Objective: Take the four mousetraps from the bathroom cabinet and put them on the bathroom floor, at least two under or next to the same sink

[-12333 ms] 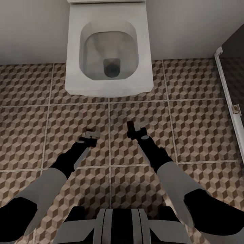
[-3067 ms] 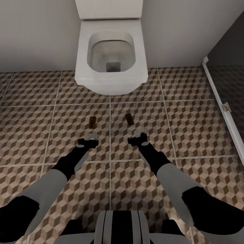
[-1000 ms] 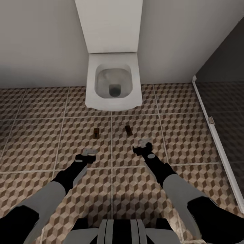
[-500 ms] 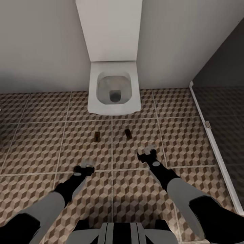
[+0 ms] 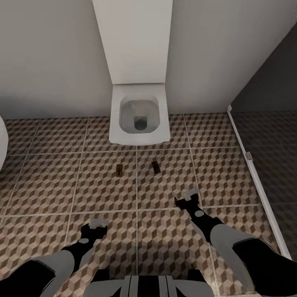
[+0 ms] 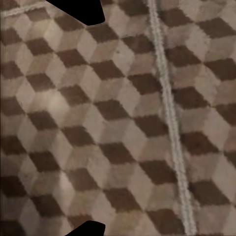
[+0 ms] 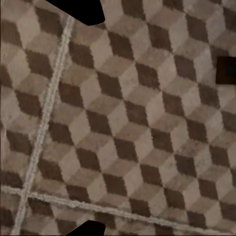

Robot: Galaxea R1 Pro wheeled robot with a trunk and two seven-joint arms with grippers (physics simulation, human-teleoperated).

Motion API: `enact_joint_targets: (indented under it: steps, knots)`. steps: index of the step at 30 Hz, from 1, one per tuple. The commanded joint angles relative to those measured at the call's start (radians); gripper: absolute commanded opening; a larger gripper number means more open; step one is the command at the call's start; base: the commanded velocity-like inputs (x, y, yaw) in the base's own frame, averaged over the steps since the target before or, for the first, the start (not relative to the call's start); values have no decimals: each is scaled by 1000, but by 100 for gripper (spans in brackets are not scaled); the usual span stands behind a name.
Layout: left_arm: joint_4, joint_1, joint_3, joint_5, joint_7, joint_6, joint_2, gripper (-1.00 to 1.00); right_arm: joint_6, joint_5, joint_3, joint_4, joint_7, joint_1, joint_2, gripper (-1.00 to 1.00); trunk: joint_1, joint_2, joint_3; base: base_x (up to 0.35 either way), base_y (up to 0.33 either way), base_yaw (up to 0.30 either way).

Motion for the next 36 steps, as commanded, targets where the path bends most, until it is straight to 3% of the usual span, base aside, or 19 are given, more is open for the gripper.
enact_joint_targets:
  steps: [1, 15, 36]
  knots:
    - [10, 2, -9, 6, 0, -17, -1, 100, -5, 8, 4, 4, -8, 4, -4, 100, -4, 7, 5, 0, 0, 0]
    - [34, 90, -8, 8, -3, -100, 17, 100, -77, -37, 3, 13, -6, 117, -57, 100, -58, 105, 71, 0, 0, 0]
    - [35, 121, -8, 7, -3, -108, 27, 100, -102, -38, 3, 13, -7, 204, -72, 100, -138, 252, 171, 0, 0, 0]
